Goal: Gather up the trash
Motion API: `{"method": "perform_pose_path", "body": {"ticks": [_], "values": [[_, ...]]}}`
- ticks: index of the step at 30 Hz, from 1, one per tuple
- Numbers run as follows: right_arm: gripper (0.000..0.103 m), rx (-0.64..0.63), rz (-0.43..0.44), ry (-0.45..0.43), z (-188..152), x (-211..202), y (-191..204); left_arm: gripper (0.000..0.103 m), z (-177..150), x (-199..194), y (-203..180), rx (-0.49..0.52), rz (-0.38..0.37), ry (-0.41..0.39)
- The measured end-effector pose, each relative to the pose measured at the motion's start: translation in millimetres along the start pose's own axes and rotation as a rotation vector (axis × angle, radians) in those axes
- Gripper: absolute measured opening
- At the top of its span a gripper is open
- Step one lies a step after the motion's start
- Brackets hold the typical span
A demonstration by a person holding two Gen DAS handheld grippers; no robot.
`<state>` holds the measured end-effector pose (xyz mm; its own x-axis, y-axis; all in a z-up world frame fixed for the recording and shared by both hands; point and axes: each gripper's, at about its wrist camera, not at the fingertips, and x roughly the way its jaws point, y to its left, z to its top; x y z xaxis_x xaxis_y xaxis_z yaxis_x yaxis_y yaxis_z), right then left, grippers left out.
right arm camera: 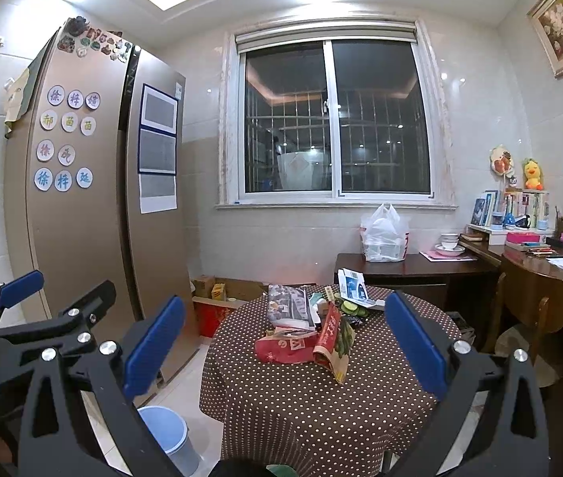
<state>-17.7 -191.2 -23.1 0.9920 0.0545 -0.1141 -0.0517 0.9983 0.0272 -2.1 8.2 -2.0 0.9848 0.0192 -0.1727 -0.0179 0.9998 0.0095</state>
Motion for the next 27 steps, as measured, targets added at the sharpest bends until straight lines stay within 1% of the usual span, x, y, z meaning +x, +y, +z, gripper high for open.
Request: {"method": "perform_pose_path", "body": {"ticks": [27], "values": [[0.099,0.001,0.007,0.007,1.6,-1.4,5.1,0.097,-0.3,-0.7,2.9,-0.003,0.006,-0.004]]}}
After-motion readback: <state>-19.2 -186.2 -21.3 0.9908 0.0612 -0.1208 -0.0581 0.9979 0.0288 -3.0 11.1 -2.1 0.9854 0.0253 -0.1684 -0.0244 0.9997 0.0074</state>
